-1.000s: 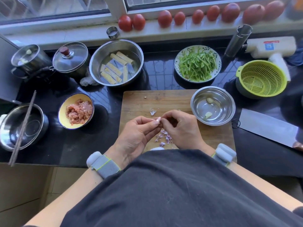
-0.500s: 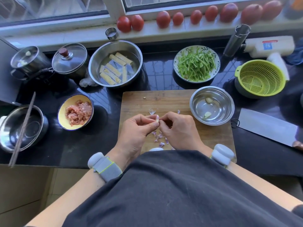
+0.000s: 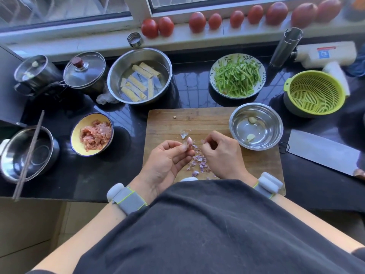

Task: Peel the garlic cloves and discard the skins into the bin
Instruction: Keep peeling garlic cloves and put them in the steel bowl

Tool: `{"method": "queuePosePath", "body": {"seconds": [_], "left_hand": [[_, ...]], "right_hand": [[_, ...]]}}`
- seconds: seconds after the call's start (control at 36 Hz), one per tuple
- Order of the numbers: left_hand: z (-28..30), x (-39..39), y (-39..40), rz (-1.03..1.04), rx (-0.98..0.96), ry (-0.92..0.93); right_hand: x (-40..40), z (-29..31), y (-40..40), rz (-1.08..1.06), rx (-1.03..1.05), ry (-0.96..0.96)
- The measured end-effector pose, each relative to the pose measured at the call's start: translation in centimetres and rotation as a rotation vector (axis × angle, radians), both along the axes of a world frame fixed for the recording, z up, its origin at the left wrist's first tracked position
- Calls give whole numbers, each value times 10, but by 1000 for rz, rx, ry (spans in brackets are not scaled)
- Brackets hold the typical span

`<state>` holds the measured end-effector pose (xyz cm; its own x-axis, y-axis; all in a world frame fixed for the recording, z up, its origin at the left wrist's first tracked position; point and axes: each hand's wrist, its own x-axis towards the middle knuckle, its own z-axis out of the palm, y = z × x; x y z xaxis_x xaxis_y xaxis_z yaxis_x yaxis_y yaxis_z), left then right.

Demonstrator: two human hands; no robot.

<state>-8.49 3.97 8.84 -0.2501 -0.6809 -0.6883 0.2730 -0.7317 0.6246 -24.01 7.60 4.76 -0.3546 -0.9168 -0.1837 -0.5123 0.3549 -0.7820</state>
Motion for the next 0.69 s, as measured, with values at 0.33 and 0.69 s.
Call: {"method": "queuePosePath", "body": {"seconds": [0.33,0.69], "left_hand": [[-1,-1,-1,-67,-82,-192],[-6,7,-1,-221,-258,-340]], "right_hand": [[-13,-6,-2,140,243,52],[0,15,-9,282,-26,-270]]}}
